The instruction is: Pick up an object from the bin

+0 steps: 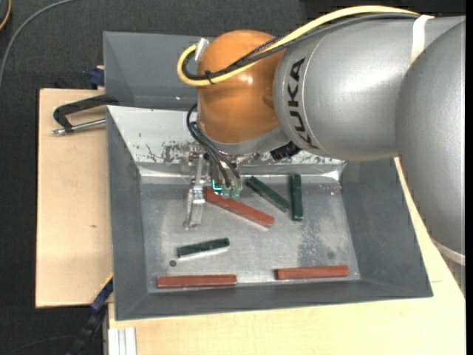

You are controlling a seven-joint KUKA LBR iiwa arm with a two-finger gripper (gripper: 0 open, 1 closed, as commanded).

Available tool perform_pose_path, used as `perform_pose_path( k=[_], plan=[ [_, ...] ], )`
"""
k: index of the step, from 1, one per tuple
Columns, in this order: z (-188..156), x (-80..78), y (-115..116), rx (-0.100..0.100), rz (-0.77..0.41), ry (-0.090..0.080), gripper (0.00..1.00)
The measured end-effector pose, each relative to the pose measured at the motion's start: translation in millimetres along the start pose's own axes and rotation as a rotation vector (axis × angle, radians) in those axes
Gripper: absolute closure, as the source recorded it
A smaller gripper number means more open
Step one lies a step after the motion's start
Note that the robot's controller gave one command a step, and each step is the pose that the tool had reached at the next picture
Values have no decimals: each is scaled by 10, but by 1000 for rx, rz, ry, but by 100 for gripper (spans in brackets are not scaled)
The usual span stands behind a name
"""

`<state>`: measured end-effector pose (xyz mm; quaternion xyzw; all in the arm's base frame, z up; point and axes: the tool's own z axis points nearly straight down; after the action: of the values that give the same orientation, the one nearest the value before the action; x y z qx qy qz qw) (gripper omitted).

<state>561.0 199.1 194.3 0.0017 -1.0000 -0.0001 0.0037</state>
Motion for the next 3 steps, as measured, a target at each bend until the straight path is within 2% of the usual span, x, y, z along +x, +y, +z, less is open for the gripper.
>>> perform_pose_path(
  k=[1,2,3],
  plan=[
    [1280,77,-356,2,-92,0,0],
    [1234,264,-1322,3,-404,-7,0],
    [1135,579,-1587,3,-844,-5,0]
  ],
)
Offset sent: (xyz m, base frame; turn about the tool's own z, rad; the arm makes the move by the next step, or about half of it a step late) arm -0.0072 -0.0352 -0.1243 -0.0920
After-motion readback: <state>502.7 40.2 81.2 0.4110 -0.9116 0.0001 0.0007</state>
